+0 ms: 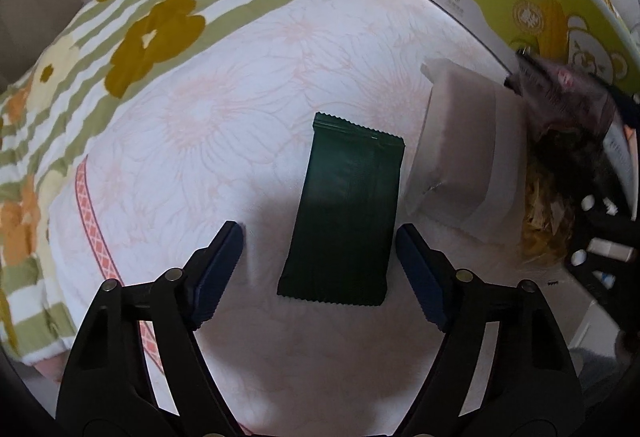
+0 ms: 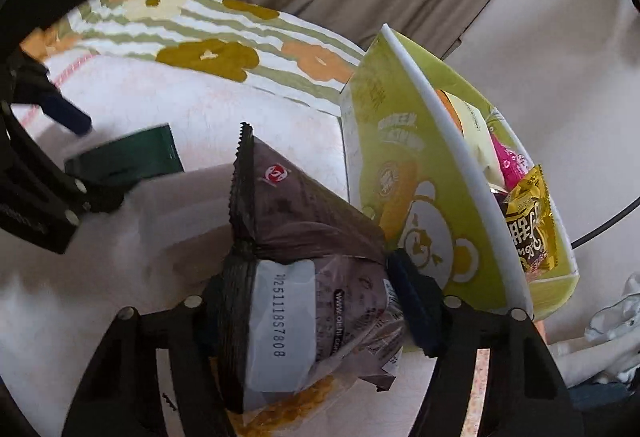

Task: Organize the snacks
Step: 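Grasp the dark green packet with the left tool while the right tool grasps the brown wafer bag, then carry both items over the cardboard box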

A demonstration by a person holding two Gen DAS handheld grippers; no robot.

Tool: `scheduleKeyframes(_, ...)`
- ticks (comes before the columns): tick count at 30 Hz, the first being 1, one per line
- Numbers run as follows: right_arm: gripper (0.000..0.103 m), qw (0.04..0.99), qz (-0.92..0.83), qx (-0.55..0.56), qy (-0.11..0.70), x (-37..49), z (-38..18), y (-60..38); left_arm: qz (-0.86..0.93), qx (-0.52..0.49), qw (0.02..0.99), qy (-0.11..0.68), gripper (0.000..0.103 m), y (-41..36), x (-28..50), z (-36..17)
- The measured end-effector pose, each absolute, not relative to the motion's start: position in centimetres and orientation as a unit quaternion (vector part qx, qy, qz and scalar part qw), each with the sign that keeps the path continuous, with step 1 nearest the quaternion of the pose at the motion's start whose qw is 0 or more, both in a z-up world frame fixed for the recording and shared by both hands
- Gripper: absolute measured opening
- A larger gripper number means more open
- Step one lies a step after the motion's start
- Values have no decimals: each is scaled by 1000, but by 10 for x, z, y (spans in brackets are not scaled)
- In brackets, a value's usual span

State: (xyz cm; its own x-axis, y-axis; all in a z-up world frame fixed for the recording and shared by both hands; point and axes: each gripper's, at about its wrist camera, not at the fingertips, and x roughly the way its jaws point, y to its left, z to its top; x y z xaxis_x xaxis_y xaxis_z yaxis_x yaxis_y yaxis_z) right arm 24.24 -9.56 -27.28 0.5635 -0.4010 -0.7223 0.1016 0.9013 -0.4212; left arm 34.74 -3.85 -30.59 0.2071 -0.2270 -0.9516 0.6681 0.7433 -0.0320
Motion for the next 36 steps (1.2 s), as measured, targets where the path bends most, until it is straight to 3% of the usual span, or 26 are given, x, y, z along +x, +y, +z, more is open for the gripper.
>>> scheduleKeyframes(13,59,895,-115,-122,413,235,-244,-92,-310,217,744,551,60,-51,348,-303)
scheduleKeyframes(18,59,897,-110,-118,412,234,-243,-90,-325,237,738,542,42,-59,342,-301)
scheduleKeyframes(27,59,903,-108,-128,397,227,-229,-88,-319,215,740,553,41,-51,339,-293)
scheduleKeyframes(36,58,916,-91,-136,366,214,-198,-79,-302,184,769,533,41,-33,327,-247)
